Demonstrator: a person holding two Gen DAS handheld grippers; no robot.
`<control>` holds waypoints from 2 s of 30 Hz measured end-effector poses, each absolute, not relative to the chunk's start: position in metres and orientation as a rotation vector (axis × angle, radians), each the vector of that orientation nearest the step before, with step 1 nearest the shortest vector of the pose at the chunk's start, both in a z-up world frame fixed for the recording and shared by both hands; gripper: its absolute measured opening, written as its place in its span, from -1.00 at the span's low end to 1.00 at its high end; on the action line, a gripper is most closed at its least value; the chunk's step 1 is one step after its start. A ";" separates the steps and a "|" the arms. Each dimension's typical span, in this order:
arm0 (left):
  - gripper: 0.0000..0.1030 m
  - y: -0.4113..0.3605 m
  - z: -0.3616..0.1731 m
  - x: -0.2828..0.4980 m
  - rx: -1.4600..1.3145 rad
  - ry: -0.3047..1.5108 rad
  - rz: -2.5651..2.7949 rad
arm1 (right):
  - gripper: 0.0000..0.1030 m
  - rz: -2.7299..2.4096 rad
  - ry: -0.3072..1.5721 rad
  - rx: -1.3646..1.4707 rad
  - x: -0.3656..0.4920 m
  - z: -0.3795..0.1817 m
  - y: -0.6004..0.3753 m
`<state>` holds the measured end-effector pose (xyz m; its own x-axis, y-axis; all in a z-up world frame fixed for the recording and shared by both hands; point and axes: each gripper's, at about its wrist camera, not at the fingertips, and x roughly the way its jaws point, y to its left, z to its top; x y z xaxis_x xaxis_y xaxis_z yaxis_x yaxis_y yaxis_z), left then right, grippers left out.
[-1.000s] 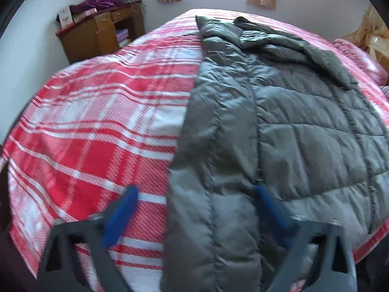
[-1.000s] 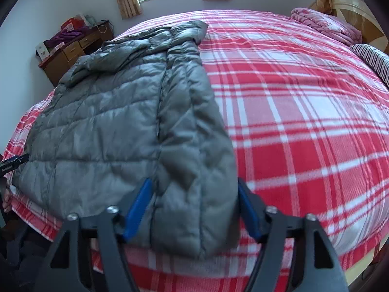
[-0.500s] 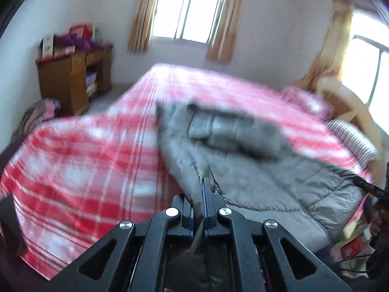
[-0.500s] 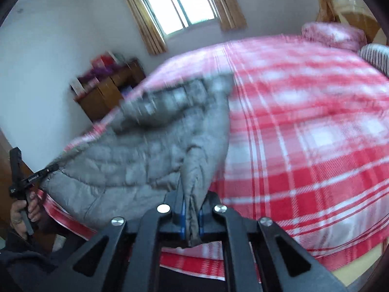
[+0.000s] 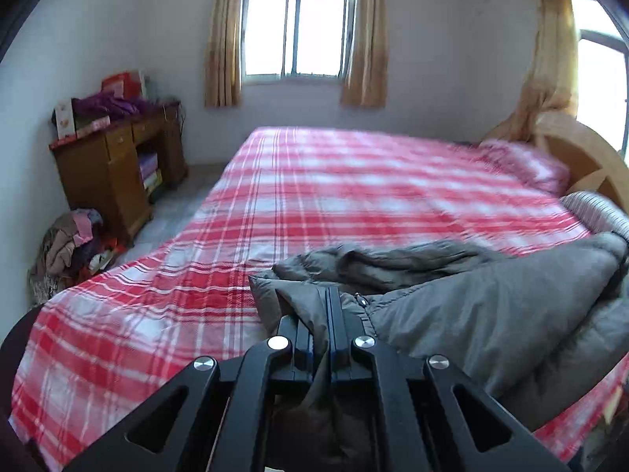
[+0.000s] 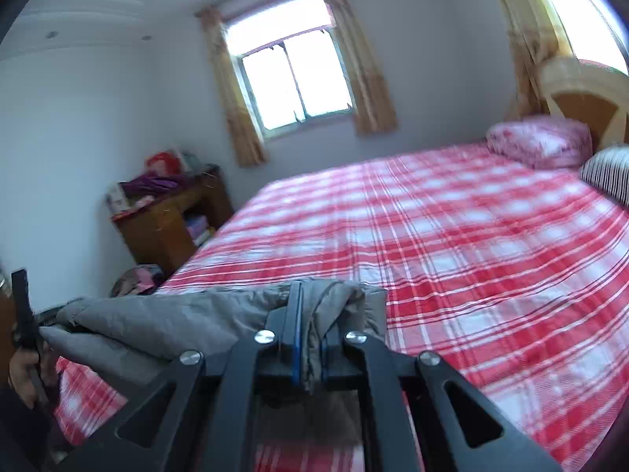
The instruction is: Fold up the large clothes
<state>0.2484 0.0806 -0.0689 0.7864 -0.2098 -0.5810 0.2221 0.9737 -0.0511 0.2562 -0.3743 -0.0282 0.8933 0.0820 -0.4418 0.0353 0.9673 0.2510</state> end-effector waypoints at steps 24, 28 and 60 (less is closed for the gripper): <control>0.72 -0.014 -0.085 0.314 0.267 0.405 0.171 | 0.82 -0.234 0.579 0.204 0.412 -0.092 -0.350; 0.86 -0.063 -0.107 0.304 0.401 0.365 0.077 | 0.82 -0.085 0.590 0.093 0.380 -0.091 -0.281; 0.98 -0.005 -0.212 0.457 0.238 0.774 0.284 | 0.81 -0.130 0.815 0.094 0.467 -0.190 -0.296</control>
<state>0.4573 -0.0055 -0.2120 0.6807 0.3369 -0.6505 -0.1638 0.9355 0.3131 0.4675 -0.2955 -0.1898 0.6788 -0.0797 -0.7300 0.1517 0.9879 0.0333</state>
